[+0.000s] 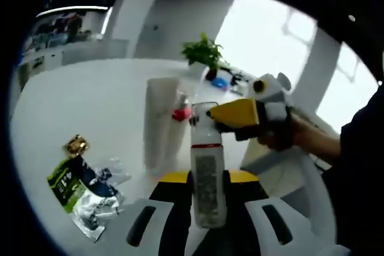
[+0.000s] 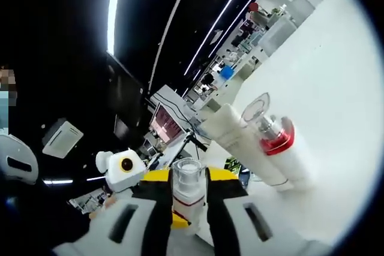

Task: Arrange the skincare products in the storage area until every visible bottle or jar stands upright without overlapping.

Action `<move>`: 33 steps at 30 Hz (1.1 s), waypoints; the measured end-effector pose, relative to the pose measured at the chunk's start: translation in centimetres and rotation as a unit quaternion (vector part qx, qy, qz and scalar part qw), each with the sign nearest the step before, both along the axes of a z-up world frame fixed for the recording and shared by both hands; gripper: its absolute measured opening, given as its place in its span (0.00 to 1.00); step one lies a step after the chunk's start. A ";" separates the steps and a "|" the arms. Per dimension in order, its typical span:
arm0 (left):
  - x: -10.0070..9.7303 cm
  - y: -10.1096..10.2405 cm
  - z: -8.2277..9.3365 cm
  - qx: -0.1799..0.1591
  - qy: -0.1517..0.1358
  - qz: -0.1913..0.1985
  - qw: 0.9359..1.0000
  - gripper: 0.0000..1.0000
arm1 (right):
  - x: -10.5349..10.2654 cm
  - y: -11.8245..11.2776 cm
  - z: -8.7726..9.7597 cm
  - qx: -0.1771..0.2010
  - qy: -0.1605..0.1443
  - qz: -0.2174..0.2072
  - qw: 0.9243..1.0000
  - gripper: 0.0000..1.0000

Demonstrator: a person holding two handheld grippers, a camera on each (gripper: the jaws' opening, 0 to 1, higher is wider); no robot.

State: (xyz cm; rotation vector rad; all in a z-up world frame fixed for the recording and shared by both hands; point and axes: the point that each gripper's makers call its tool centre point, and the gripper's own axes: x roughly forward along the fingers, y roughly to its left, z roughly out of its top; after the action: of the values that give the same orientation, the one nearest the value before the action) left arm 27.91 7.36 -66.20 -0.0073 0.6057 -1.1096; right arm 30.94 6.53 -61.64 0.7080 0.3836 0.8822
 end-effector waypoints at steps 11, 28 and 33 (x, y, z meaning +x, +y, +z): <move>0.4 -0.1 -0.8 0.035 -0.035 -0.013 0.999 0.24 | -0.1 0.0 -0.2 -0.101 -0.073 0.009 0.992 0.19; 1.2 -0.2 -2.9 0.086 -0.051 -0.021 0.995 0.24 | 0.3 -1.4 -3.2 -0.248 -0.151 0.026 0.957 0.18; 1.5 -1.2 -3.5 0.100 -0.057 -0.039 0.993 0.25 | 0.5 -1.5 -3.3 -0.260 -0.168 0.035 0.950 0.18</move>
State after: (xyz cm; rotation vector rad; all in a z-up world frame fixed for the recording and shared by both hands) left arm 29.44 6.15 -69.71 0.2530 0.6171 -1.1124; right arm 31.43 5.07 -64.90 0.0530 0.3174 0.8991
